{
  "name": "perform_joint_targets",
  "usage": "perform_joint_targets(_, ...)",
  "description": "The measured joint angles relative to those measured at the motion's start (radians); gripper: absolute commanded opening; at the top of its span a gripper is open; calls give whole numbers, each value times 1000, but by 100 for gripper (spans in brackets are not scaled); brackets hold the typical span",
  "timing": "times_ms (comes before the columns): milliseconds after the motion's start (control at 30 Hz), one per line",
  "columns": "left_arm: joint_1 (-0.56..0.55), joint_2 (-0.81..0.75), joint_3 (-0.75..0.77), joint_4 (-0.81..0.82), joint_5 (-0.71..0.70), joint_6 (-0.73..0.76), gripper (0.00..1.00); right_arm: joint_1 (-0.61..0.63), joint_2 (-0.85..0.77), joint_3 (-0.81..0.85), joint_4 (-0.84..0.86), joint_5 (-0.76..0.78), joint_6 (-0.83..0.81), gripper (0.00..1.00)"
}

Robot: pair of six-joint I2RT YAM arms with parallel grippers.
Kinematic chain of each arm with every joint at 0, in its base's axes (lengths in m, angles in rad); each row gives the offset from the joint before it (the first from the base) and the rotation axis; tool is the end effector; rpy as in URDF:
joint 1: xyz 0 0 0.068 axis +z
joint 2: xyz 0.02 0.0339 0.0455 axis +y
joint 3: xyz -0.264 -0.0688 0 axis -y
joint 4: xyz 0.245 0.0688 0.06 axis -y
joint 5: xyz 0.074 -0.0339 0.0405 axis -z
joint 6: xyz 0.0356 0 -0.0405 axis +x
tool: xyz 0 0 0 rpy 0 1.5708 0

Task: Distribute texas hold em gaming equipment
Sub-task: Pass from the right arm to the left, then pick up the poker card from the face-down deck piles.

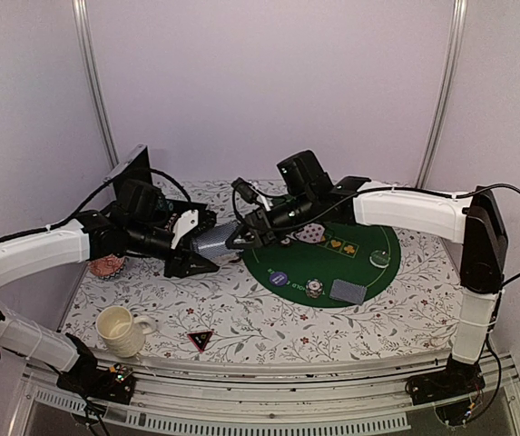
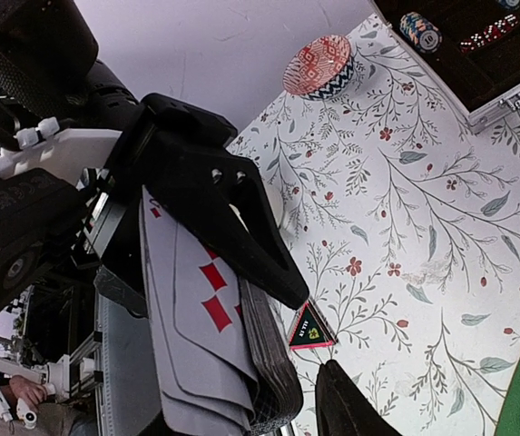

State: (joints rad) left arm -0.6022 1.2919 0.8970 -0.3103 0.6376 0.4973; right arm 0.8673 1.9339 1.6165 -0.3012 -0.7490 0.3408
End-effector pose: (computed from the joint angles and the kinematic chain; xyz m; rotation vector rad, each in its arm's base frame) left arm 0.2144 -0.1731 0.2619 1.4344 1.6993 -0.7778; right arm 0.2705 0.3564 0.2828 -1.0737 2.1496 1.4515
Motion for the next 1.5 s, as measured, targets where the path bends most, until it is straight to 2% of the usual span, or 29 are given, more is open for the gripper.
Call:
perform_joint_targets(300, 0, 0, 0, 3, -7, 0, 38, -2, -21, 0, -61, 36, -36, 38)
perform_joint_targets(467, 0, 0, 0, 3, -12, 0, 38, -3, -39, 0, -81, 49, -49, 34)
perform_joint_targets(800, 0, 0, 0, 6, -18, 0, 38, -4, -43, 14, -118, 73, -71, 9)
perform_joint_targets(933, 0, 0, 0, 6, -19, 0, 38, -4, -42, 14, -134, 82, -75, 3)
perform_joint_targets(1367, 0, 0, 0, 6, -20, 0, 38, -10, -63, 14, -172, 104, -95, 4)
perform_joint_targets(1400, 0, 0, 0, 6, -20, 0, 38, -11, -63, 14, -174, 105, -95, 7)
perform_joint_targets(1500, 0, 0, 0, 6, -21, 0, 38, -11, -63, 16, -179, 105, -96, 23)
